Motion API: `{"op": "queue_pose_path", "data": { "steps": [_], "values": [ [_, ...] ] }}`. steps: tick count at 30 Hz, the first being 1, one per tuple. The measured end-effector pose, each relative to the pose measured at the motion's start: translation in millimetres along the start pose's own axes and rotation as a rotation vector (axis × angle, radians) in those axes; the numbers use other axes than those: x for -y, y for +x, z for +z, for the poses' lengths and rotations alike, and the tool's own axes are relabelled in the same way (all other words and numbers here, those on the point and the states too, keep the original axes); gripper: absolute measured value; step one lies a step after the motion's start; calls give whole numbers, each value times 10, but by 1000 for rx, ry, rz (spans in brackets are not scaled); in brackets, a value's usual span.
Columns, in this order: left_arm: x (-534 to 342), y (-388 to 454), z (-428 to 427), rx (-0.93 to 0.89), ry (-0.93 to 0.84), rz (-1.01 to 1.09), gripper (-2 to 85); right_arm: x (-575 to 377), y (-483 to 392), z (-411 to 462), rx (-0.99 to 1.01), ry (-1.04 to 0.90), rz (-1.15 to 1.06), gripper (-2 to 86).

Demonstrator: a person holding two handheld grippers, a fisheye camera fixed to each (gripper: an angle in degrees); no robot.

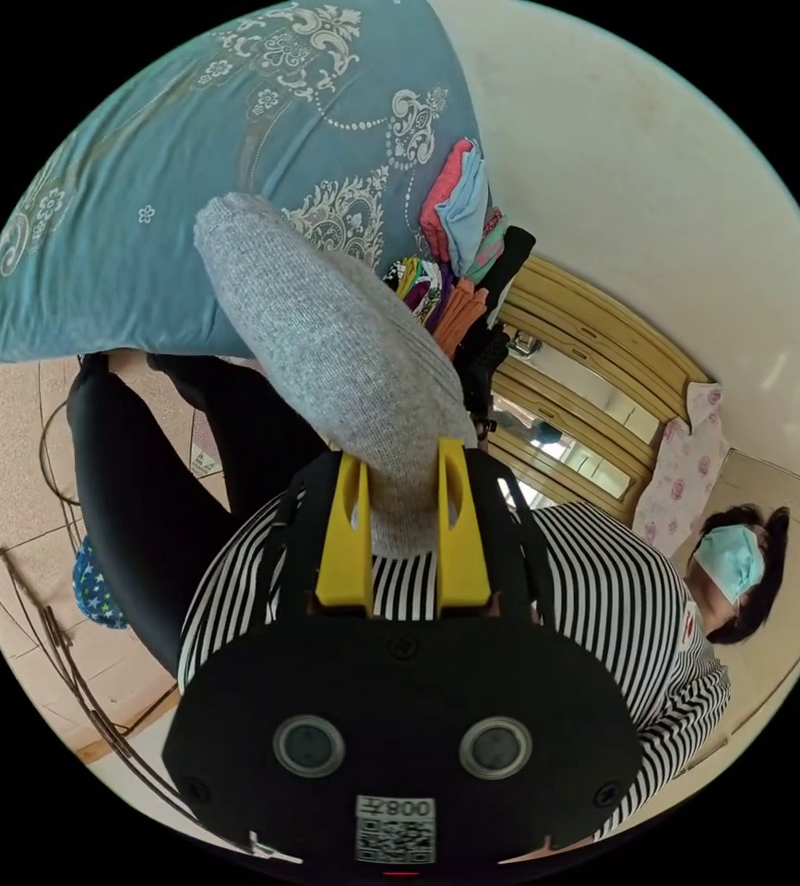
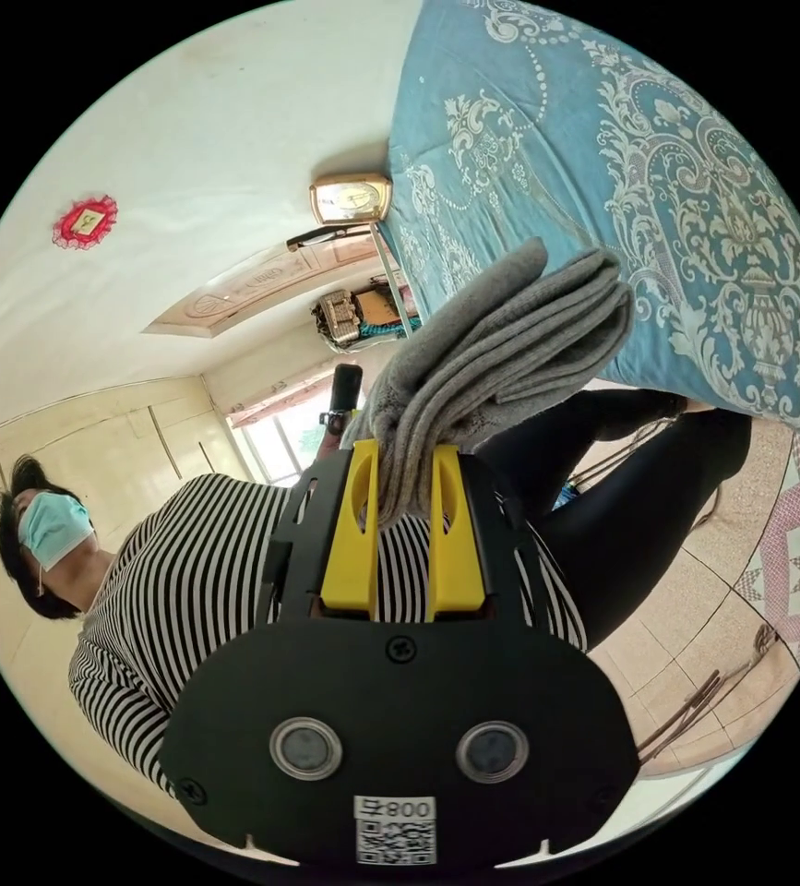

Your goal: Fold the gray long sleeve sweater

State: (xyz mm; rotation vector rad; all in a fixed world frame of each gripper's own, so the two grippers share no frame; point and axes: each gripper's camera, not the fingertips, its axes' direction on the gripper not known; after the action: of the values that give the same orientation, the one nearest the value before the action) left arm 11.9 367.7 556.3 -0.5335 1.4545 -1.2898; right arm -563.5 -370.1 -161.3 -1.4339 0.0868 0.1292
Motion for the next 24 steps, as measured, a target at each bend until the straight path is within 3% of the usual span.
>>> {"op": "queue_pose_path", "data": {
  "steps": [5,11,19,24],
  "values": [
    [906,490,284,-20,-62,56,118,166,-405,-375,-48,68,15,86],
    [2308,1730,776,17,-100,236,118,567,-1112,-1175,-102,179,-64,86],
    [4487,4135,1962,30,56,586,119,1476,-2780,-3303,-285,286,-387,88],
    [5669,4931,2805,43,164,684,121,2061,-3426,-4489,-414,318,-466,89]
  ]
}}
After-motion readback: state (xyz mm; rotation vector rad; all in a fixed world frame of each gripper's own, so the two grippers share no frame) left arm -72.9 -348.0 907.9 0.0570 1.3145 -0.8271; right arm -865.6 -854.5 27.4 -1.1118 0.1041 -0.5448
